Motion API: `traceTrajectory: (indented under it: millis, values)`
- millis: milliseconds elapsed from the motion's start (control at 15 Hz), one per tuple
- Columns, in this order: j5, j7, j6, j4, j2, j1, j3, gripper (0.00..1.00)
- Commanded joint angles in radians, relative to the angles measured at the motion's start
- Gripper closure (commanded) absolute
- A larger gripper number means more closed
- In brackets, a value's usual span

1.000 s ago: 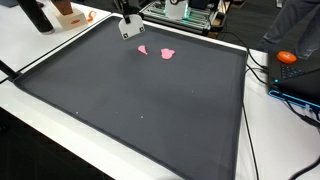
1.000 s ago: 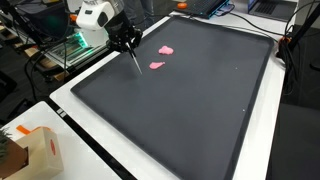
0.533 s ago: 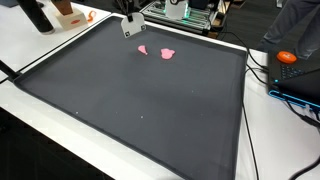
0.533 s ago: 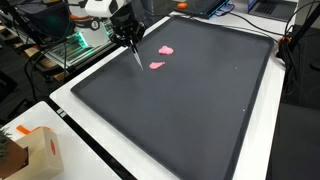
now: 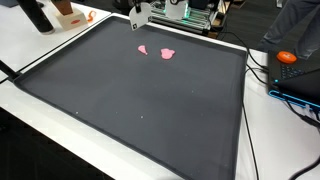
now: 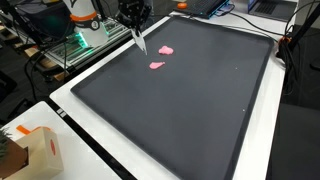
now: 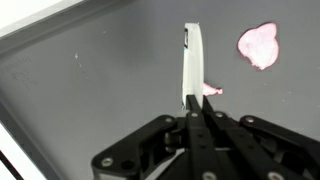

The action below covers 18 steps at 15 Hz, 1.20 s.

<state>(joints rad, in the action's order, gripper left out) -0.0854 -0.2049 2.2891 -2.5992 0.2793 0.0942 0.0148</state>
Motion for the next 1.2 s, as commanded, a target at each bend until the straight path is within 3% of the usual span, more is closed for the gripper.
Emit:
traceTrajectory:
  millis: [0,400,800,1133]
  values:
    - [0.025,-0.044,-0.1,-0.015,0.114,-0.032,-0.042,0.99]
    - [0.036,-0.082,-0.235,0.055,0.222,-0.093,-0.143,0.99]
    - [0.083,-0.13,-0.314,0.174,0.242,-0.131,-0.233,0.99]
    - [0.069,-0.118,-0.302,0.198,0.232,-0.148,-0.227,0.96]
